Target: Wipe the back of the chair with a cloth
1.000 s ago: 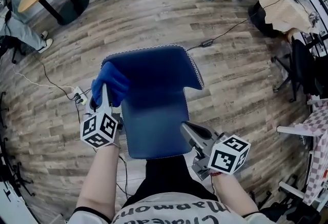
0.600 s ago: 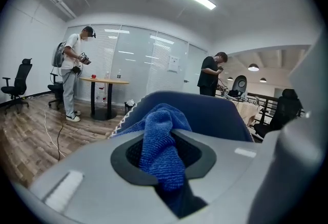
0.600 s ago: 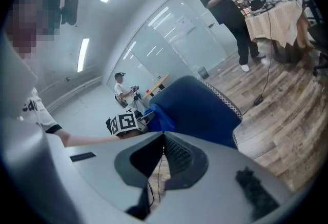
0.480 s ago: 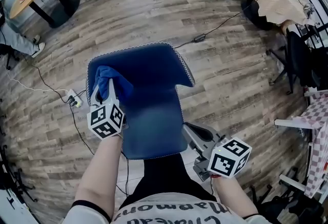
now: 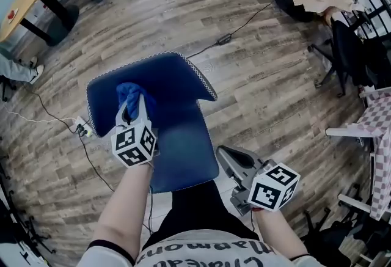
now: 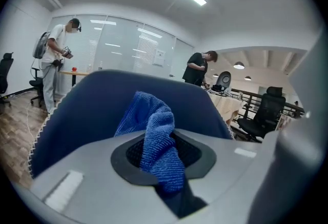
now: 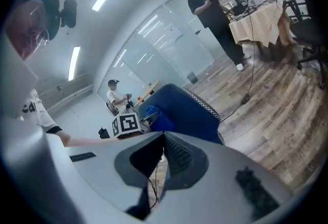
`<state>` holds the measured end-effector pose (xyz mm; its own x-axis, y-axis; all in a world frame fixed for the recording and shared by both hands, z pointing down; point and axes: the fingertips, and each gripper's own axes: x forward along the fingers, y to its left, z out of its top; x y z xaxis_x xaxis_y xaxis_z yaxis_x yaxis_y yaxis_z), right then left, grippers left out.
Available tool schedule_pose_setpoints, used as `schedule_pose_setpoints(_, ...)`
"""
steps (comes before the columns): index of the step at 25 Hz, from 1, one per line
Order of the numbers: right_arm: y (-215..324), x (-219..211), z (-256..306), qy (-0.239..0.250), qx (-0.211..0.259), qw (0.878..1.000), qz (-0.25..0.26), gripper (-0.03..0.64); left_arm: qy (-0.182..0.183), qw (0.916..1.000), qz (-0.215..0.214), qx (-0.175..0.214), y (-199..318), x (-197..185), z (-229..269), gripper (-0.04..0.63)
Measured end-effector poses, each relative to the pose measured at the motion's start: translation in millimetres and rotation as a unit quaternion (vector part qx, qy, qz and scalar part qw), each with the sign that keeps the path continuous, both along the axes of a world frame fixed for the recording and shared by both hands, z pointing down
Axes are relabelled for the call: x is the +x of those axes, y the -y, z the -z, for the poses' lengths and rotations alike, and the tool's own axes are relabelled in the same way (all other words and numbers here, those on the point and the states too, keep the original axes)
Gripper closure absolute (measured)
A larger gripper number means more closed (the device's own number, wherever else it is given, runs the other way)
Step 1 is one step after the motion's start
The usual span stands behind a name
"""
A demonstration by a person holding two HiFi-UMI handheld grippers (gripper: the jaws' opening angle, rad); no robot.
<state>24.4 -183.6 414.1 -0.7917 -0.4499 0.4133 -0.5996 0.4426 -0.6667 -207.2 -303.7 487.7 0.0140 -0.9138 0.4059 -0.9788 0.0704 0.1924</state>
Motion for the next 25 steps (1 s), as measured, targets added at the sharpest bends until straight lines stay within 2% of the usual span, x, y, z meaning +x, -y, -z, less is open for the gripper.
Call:
schedule_pose_setpoints(5, 0, 9, 1, 0.002, 0.002, 1.000, -0.012, 0.603, -0.020, 0.9980, -0.060, -0.009, 14, 51, -5, 0.515)
schedule_pose_setpoints(9, -1, 22, 3, -0.001, 0.003, 1.000, -0.028, 0.603, -0.031, 0.9923, -0.120, -0.010, 24, 94, -5, 0.515)
schedule_pose_setpoints(11, -1, 29, 4, -0.001, 0.004, 0.999, -0.037, 0.603, -0.040, 0.9898, -0.136, -0.011, 29, 110, -4, 0.515)
schedule_pose_setpoints(14, -2, 35, 6, -0.003, 0.005, 0.999, -0.047, 0.603, -0.049, 0.9877, -0.147, -0.017, 36, 124, -5, 0.515)
schedule_pose_setpoints(19, -6, 44, 5, -0.006, 0.002, 0.998, -0.057, 0.603, -0.041, 0.9792, -0.197, -0.021, 35, 153, -8, 0.515)
schedule_pose_setpoints(25, -8, 43, 2, -0.006, -0.001, 0.998, -0.055, 0.603, -0.073, 0.9726, -0.221, -0.010, 30, 161, -5, 0.515)
